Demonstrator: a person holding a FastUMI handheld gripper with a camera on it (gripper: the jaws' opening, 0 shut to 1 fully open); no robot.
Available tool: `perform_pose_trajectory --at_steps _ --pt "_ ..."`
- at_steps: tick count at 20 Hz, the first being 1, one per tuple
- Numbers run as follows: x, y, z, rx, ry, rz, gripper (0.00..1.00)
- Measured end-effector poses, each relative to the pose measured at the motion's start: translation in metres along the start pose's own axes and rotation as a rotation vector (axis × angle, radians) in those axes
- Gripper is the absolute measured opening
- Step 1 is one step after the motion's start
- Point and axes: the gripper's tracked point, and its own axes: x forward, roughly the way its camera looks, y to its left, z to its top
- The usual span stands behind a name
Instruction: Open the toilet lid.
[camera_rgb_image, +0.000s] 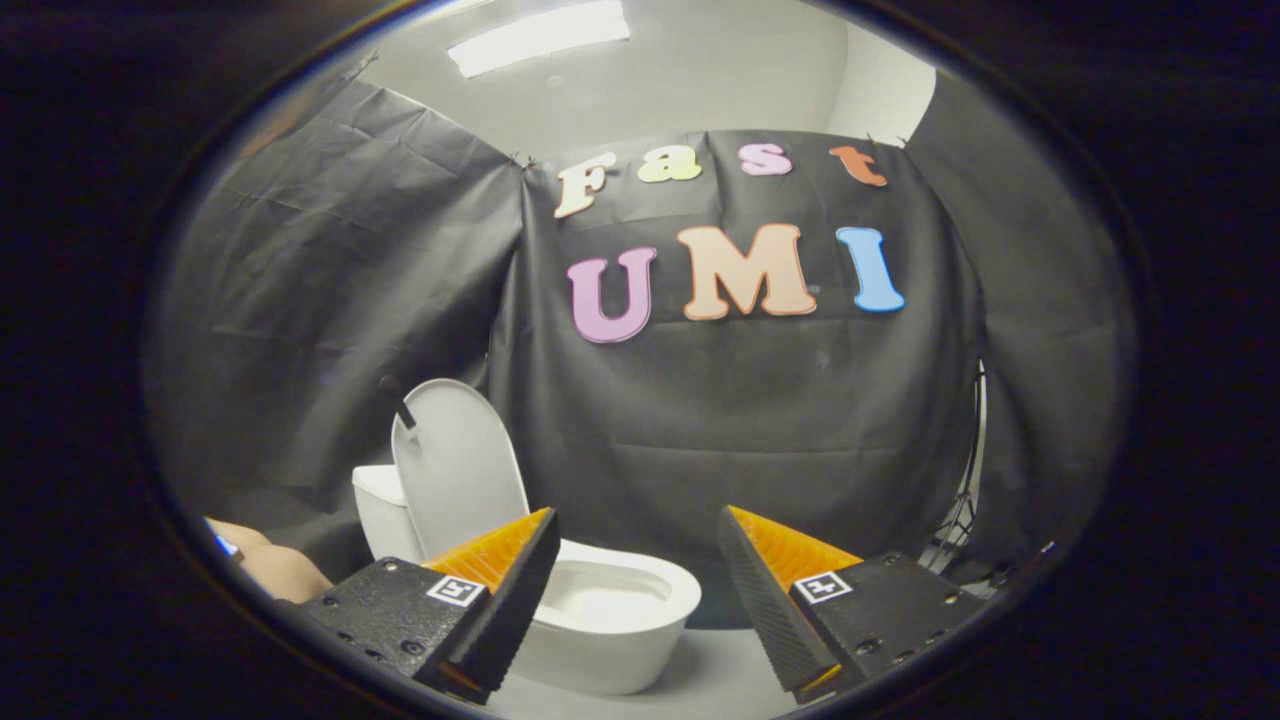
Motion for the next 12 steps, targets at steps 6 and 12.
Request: perform_pose_trajectory --at_steps 6,12 --pt "-0.001 0.016 -0.022 -0.010 0.081 0.063 0.97" --pt "0.002 0.031 -0.029 -0.036 0.073 0.082 0.97"
